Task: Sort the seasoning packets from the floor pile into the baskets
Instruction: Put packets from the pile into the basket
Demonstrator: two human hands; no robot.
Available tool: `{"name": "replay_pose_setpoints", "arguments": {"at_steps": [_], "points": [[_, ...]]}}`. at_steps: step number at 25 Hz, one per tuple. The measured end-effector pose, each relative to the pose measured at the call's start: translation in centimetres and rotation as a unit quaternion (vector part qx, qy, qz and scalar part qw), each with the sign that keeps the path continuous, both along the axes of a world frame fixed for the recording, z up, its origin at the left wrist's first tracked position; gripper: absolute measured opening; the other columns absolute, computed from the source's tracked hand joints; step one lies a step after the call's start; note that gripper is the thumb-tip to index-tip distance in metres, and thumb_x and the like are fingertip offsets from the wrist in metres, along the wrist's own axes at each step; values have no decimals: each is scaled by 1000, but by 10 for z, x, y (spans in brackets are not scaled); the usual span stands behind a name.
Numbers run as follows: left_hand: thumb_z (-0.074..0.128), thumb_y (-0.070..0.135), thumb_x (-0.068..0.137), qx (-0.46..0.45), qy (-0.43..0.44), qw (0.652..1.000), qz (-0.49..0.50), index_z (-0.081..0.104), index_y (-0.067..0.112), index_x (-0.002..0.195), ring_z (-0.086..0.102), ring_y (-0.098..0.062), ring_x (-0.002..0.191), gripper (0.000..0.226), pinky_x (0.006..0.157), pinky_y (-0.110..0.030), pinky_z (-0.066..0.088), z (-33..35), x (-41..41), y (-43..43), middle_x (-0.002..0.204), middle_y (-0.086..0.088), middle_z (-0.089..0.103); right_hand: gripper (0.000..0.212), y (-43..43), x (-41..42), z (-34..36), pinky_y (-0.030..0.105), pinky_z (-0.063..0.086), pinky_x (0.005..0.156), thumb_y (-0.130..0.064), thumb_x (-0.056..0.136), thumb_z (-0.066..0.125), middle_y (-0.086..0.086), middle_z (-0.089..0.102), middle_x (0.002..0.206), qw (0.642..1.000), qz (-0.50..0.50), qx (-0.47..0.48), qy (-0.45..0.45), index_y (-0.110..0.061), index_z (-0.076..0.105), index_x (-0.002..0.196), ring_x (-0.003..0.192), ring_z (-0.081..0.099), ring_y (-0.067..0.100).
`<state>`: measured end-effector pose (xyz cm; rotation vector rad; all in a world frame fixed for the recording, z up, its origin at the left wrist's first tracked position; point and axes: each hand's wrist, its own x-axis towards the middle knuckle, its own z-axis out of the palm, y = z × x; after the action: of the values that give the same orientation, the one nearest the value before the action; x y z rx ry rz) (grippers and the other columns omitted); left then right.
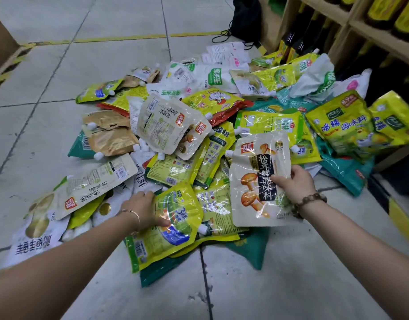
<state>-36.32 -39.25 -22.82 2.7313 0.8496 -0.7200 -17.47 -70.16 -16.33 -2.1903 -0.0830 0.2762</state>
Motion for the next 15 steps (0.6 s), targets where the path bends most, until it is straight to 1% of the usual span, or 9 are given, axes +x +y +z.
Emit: {"name": "replay_pose_setpoints", "arguments": {"at_steps": [2,4,7,9,11,12,13,14,15], "points": [[71,70,56,-12,-15,1000,9,48,21,110,52,-23,103,77,80,-34,45,0,-2,-1,116,-5,53,23,-9,-8,-3,26,41,66,-12,81,70,3,60,89,999,-17,16,27,-9,61,102,77,57,18],[71,61,66,-55,-9,998,6,51,18,105,55,-22,97,61,79,-34,48,7,-1,2,112,-6,58,27,-19,-16,-5,24,42,60,-10,82,69,4,62,90,998,-31,34,53,-8,62,107,74,58,17],[67,54,76,-109,-11,994,-18,52,20,115,57,-21,101,54,84,-34,48,18,-4,1,117,-3,61,26,-31,-28,-9,27,44,68,-10,82,68,6,63,91,996,-44,20,78,-7,62,107,79,60,22],[67,49,79,-151,-69,986,-6,52,22,120,57,-20,105,52,88,-33,48,25,-7,-10,120,-1,60,24,-38,-34,-12,30,46,73,-9,82,68,9,65,94,995,-44,18,87,-8,62,104,83,61,24],[67,43,81,-211,-171,962,36,53,24,116,59,-9,93,42,79,-24,50,36,-6,-28,111,5,62,25,-44,-39,-14,30,47,74,-8,82,67,9,66,96,994,-49,30,94,-8,62,107,84,63,25],[68,40,82,-246,-216,943,63,53,26,111,59,-2,85,35,70,-18,50,42,-2,-36,102,10,62,25,-45,-40,-14,31,49,74,-9,83,67,10,66,97,992,-60,42,98,-8,62,107,84,63,25],[68,38,81,-285,-254,920,91,52,26,105,60,0,82,31,65,-14,49,50,3,-45,96,13,62,24,-45,-40,-12,34,50,76,-9,83,67,11,67,99,990,-77,57,102,-9,62,106,84,64,26],[69,37,81,-321,-277,898,120,54,23,107,64,-8,87,34,70,-19,53,55,11,-51,97,10,64,21,-45,-39,-10,37,51,77,-10,83,66,11,67,100,987,-97,73,103,-11,62,104,84,64,26],[70,37,80,-346,-295,879,145,56,19,110,65,-18,93,38,78,-29,55,59,19,-57,102,4,66,18,-44,-38,-7,37,52,78,-11,84,66,12,68,100,985,-114,84,98,-13,62,101,83,65,25]]}}
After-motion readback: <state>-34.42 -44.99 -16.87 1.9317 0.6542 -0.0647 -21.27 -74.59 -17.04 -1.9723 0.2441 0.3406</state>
